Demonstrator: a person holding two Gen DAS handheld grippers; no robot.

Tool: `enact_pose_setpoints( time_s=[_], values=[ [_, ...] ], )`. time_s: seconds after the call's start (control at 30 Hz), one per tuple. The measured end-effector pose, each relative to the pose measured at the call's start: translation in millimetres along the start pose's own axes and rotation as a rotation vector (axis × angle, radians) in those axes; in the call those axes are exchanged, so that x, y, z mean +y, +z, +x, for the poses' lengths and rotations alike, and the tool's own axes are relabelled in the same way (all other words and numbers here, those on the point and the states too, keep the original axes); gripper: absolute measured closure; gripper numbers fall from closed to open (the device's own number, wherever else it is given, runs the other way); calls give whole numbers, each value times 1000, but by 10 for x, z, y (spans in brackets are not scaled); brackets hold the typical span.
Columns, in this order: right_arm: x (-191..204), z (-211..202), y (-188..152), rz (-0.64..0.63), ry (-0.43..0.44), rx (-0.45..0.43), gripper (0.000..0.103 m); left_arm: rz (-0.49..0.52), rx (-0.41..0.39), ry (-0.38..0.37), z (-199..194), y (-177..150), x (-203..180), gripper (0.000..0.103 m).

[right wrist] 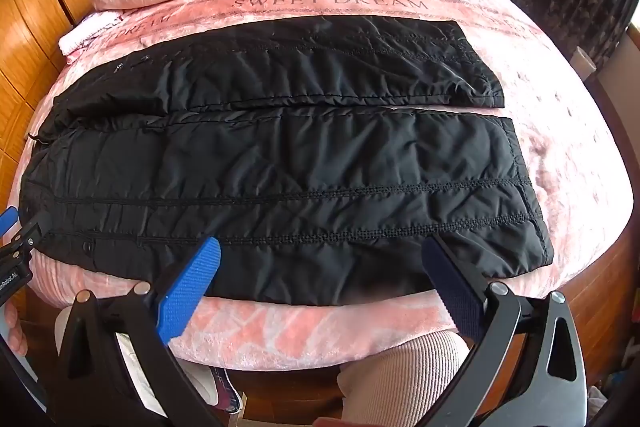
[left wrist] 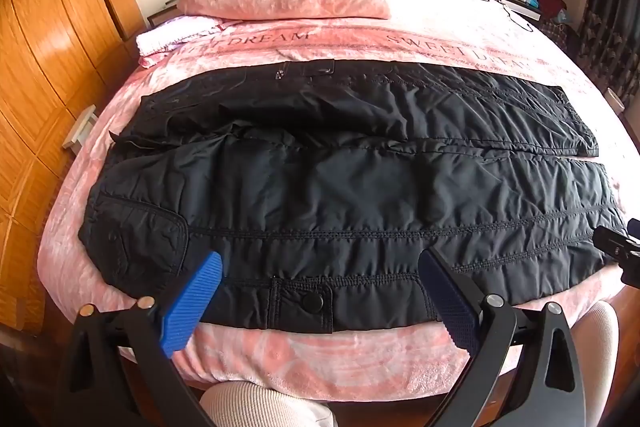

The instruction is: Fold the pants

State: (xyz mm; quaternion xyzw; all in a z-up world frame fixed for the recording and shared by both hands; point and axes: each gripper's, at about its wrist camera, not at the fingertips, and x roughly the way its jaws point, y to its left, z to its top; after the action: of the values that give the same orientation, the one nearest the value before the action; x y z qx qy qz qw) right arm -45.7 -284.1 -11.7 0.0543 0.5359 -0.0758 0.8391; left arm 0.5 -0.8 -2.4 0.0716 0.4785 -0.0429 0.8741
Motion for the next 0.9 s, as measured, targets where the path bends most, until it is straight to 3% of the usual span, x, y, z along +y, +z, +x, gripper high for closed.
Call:
enact_pose_setpoints(
  time_s=[0.9],
  values=[
    [30,41,25,-8,3,7,2,5,7,2,37,35,3,4]
  ],
)
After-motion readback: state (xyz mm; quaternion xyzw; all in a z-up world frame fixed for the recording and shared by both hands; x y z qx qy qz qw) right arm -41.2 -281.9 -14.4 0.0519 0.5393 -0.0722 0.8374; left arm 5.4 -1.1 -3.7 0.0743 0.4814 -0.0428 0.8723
